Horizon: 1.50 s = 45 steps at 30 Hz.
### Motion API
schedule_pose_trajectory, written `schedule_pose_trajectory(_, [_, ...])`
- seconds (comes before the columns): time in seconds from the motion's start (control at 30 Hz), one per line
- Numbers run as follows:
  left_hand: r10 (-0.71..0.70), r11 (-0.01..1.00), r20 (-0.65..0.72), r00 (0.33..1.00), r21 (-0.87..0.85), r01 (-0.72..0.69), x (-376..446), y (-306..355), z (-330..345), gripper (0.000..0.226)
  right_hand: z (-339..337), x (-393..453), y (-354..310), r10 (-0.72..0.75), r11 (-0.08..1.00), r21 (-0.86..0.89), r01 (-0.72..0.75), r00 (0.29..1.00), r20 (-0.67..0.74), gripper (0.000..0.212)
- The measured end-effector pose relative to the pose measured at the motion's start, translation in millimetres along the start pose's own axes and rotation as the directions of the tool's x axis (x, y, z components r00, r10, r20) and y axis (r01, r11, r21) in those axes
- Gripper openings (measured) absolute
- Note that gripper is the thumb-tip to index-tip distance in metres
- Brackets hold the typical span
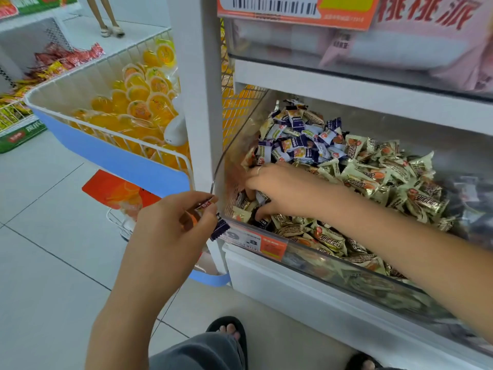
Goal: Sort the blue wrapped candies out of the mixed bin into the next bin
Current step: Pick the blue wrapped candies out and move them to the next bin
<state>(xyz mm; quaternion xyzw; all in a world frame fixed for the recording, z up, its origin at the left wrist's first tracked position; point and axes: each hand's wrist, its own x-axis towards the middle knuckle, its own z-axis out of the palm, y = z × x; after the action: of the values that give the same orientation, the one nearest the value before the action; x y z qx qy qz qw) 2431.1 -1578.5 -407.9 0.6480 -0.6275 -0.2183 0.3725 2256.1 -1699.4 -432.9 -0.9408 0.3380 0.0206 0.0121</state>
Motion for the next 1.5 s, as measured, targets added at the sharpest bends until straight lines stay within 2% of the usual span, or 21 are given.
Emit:
schedule_pose_trajectory(0.13, [-0.001, 1.000, 0.003, 1.000, -0.011, 0.001, 0, -1, 0, 0.012, -10, 2, -3, 0.090, 0.982, 0.167, -0.093, 0.996, 0.025, 0.041])
schedule_pose_trajectory(0.37, [0.026, 1.000, 0.043, 0.999, 0.008, -0.027, 2, -4, 5, 0.022, 1, 12, -5, 0.039, 0.984, 0.164, -0.062, 0.989, 0.140, 0.027])
schedule_pose_trajectory(0.43, [0.028, 0.999, 0.025, 0.999, -0.021, -0.028, 3, -4, 6, 0.017, -2, 13, -6, 0.076, 0.960, 0.254, -0.116, 0.984, 0.161, 0.024])
schedule_pose_trajectory(0.53, [0.025, 0.998, -0.025, 0.999, -0.062, -0.027, 6, -3, 10, 0.010, -11, 1, -3, 0.203, 0.812, 0.549, -0.199, 0.978, 0.053, 0.018])
schedule_pose_trajectory(0.63, [0.024, 0.996, -0.079, 0.997, -0.083, -0.031, 9, 1, 15, 0.006, -21, -14, 0, 0.448, 0.659, 0.690, -0.299, 0.893, -0.042, 0.015])
schedule_pose_trajectory(0.67, [0.028, 0.995, -0.097, 0.995, -0.092, -0.037, 9, 4, 18, 0.006, -24, -19, 0, 0.518, 0.560, 0.766, -0.315, 0.855, -0.028, 0.017])
schedule_pose_trajectory(0.7, [0.030, 0.993, -0.116, 0.993, -0.110, -0.043, 10, 7, 21, 0.006, -28, -24, -1, 0.578, 0.374, 0.879, -0.295, 0.815, 0.028, 0.016])
schedule_pose_trajectory(0.73, [0.029, 0.990, -0.135, 0.990, -0.133, -0.047, 10, 11, 23, 0.006, -33, -28, -4, 0.611, 0.094, 0.967, -0.236, 0.781, 0.131, 0.015])
schedule_pose_trajectory(0.77, [0.029, 0.986, -0.151, 0.988, -0.156, -0.053, 10, 15, 26, 0.008, -37, -33, -8, 0.595, -0.195, 0.968, -0.158, 0.766, 0.245, 0.015])
schedule_pose_trajectory(0.8, [0.031, 0.983, -0.160, 0.987, -0.175, -0.060, 11, 19, 29, 0.010, -38, -38, -12, 0.554, -0.402, 0.910, -0.103, 0.764, 0.331, 0.018])
schedule_pose_trajectory(0.87, [0.039, 0.975, -0.150, 0.988, -0.209, -0.071, 12, 27, 36, 0.014, -35, -49, -24, 0.484, -0.554, 0.827, -0.097, 0.771, 0.414, 0.013])
schedule_pose_trajectory(0.93, [0.042, 0.971, -0.129, 0.991, -0.228, -0.071, 12, 33, 44, 0.018, -31, -56, -31, 0.459, -0.604, 0.789, -0.117, 0.758, 0.464, 0.004])
schedule_pose_trajectory(1.0, [0.038, 0.971, -0.107, 0.993, -0.230, -0.062, 13, 37, 50, 0.021, -29, -61, -33, 0.440, -0.610, 0.779, -0.147, 0.754, 0.487, 0.009])
schedule_pose_trajectory(1.13, [0.044, 0.968, -0.065, 0.997, -0.242, -0.058, 15, 45, 62, 0.023, -31, -65, -40, 0.411, -0.521, 0.823, -0.226, 0.779, 0.474, 0.027])
schedule_pose_trajectory(1.2, [0.078, 0.970, -0.025, 0.997, -0.230, -0.082, 15, 50, 65, 0.018, -31, -61, -45, 0.469, -0.465, 0.862, -0.203, 0.769, 0.434, 0.026])
schedule_pose_trajectory(1.27, [0.114, 0.964, -0.004, 0.993, -0.239, -0.112, 12, 51, 60, 0.012, -33, -58, -45, 0.577, -0.392, 0.906, -0.161, 0.724, 0.378, 0.019])
schedule_pose_trajectory(1.3, [0.114, 0.965, -0.021, 0.993, -0.234, -0.116, 10, 49, 54, 0.013, -35, -57, -41, 0.639, -0.316, 0.935, -0.164, 0.691, 0.337, 0.018])
schedule_pose_trajectory(1.33, [0.095, 0.970, -0.056, 0.994, -0.218, -0.105, 9, 44, 47, 0.015, -37, -57, -34, 0.709, -0.188, 0.961, -0.204, 0.649, 0.277, 0.020])
schedule_pose_trajectory(1.4, [0.018, 0.984, -0.153, 0.988, -0.172, -0.044, 8, 32, 34, 0.016, -37, -53, -14, 0.792, 0.168, 0.931, -0.323, 0.606, 0.068, 0.029])
schedule_pose_trajectory(1.43, [-0.021, 0.988, -0.198, 0.980, -0.152, -0.010, 8, 27, 28, 0.017, -36, -49, -5, 0.771, 0.335, 0.876, -0.347, 0.636, -0.043, 0.034])
schedule_pose_trajectory(1.5, [-0.055, 0.993, -0.235, 0.970, -0.115, 0.028, 9, 19, 24, 0.018, -35, -37, 4, 0.623, 0.583, 0.753, -0.307, 0.763, -0.172, 0.039])
